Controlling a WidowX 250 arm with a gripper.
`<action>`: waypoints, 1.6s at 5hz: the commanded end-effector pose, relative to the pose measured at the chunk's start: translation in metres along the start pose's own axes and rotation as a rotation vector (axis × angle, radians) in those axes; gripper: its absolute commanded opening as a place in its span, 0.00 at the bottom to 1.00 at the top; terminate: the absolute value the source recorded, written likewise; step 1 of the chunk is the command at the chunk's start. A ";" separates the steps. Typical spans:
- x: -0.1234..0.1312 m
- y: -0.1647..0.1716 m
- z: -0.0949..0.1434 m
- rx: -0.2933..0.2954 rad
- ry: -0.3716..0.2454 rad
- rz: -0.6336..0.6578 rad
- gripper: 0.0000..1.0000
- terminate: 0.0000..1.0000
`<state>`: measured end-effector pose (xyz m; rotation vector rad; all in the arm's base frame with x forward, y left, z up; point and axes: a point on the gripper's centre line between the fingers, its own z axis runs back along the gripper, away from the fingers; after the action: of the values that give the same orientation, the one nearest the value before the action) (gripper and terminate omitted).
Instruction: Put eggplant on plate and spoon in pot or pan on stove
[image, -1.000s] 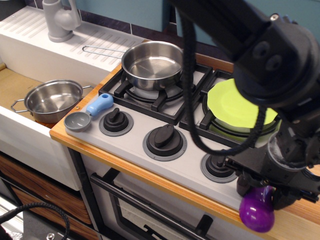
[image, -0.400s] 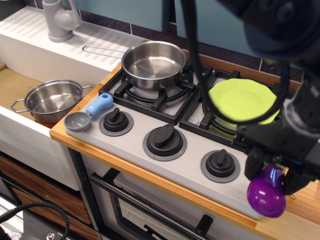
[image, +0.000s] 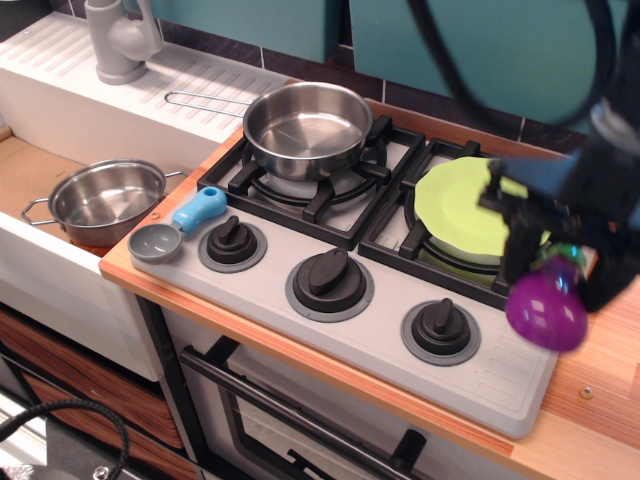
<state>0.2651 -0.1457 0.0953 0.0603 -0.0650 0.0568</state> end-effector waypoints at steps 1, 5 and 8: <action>0.068 0.029 0.021 -0.066 -0.070 -0.041 0.00 0.00; 0.130 0.061 -0.015 -0.068 -0.115 -0.103 0.00 0.00; 0.112 0.043 -0.003 -0.061 -0.077 -0.067 1.00 0.00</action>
<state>0.3651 -0.0927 0.0709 0.0240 -0.0510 -0.0145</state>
